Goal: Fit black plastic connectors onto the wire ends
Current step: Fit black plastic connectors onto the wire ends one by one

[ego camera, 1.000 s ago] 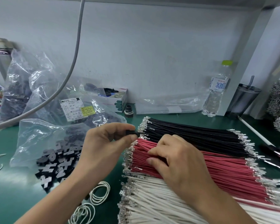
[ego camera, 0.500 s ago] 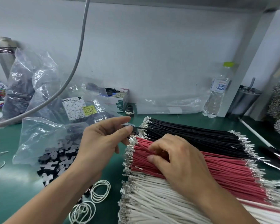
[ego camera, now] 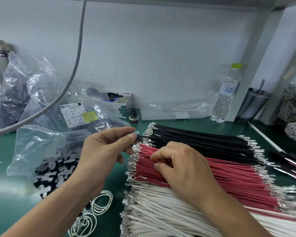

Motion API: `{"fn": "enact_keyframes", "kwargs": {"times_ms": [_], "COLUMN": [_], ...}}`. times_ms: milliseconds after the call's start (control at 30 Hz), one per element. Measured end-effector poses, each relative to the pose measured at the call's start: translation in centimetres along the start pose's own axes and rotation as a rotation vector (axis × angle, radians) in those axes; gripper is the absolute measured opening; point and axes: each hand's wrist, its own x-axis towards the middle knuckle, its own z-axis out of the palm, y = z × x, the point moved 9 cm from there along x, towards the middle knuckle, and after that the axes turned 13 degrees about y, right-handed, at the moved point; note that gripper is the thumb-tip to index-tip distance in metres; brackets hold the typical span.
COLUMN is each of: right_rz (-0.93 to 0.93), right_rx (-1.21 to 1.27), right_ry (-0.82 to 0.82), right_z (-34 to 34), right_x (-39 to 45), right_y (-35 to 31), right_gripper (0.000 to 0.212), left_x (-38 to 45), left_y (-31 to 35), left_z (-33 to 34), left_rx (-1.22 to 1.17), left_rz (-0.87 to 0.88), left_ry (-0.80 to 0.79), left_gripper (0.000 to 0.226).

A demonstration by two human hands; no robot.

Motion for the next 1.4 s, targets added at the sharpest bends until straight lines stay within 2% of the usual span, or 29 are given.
{"fn": "enact_keyframes", "kwargs": {"times_ms": [67,200,400,667,1000,1300,1400], "right_rz": [-0.001,0.011,0.009,-0.032,-0.103,-0.165,-0.254], "right_rx": [0.04,0.107,0.22,0.27,0.15,0.099,0.012], "right_ry": [0.038,0.122,0.177,0.296,0.298,0.271,0.275], "right_z": [-0.5,-1.9,-2.9,-4.4,-4.5,-4.8,-5.1], "right_x": [0.0,0.0,0.0,-0.1,-0.4,-0.2,-0.3], "right_y": [-0.1,0.7,1.2,0.3,-0.4,-1.3,-2.1], "right_gripper": [0.01,0.01,0.023,0.007,0.01,0.017,0.016], "left_x": [0.1,0.4,0.1,-0.5,-1.0,-1.2,-1.2], "left_y": [0.0,-0.2,-0.4,-0.5,-0.3,-0.1,-0.1], "left_z": [-0.2,-0.6,0.2,1.2,2.0,2.2,2.2], "left_rx": [-0.001,-0.012,-0.07,-0.081,-0.145,-0.147,-0.14], "left_rz": [-0.005,-0.036,-0.09,-0.117,-0.142,-0.155,-0.16], "left_ry": [0.015,0.03,-0.068,-0.187,-0.277,-0.302,-0.31], "left_gripper": [0.039,0.029,0.04,0.037,0.024,0.024,0.026]}}
